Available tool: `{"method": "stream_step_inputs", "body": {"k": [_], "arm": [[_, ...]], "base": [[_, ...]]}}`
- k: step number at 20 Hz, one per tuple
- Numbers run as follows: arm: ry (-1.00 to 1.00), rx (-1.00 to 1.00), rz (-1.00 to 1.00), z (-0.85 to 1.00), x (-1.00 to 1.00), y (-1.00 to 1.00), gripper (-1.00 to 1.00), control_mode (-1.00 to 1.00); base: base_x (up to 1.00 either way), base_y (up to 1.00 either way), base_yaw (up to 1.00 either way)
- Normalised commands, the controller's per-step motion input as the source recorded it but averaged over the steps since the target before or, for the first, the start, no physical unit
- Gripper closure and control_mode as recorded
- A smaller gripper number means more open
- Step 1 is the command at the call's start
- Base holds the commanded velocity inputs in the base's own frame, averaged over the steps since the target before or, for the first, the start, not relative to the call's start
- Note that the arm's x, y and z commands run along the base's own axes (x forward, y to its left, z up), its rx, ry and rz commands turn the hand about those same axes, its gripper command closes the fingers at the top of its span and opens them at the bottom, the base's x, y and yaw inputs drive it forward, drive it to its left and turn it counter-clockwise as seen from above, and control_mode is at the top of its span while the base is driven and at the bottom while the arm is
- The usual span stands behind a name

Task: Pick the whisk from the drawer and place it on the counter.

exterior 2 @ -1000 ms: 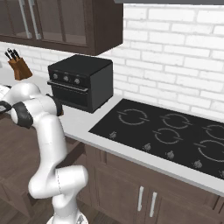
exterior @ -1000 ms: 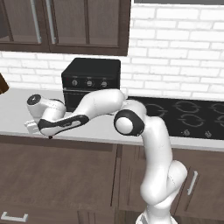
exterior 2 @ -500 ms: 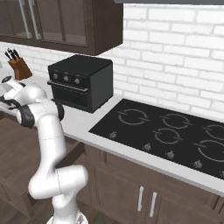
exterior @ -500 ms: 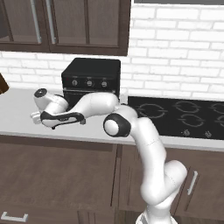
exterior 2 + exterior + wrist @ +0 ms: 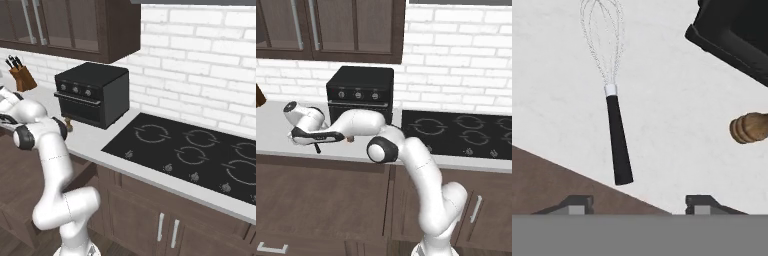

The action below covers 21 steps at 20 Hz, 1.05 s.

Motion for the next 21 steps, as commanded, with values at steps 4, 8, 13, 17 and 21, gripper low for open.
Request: {"method": "stream_step_inputs", "body": {"k": [4,8,13,17,21], "arm": [[-0.20,0.05,-0.01,0.44,-1.00,-0.81,-1.00,-1.00],[-0.12,0.01,0.00,0.00,-1.00,-1.00,-1.00,-1.00],[0.00,0.07,-0.01,0.10,-1.00,-1.00,-1.00,-1.00],[0.00,0.21,0.00,0.44,-1.00,-1.00,-1.00,-1.00],[0.00,0.31,0.00,0.73,-1.00,-1.00,-1.00,-1.00]], "base": [[0.00,0.00,0.00],[0.00,0.00,0.00],[0.00,0.00,0.00],[0.00,0.00,0.00],[0.00,0.00,0.00]]}}
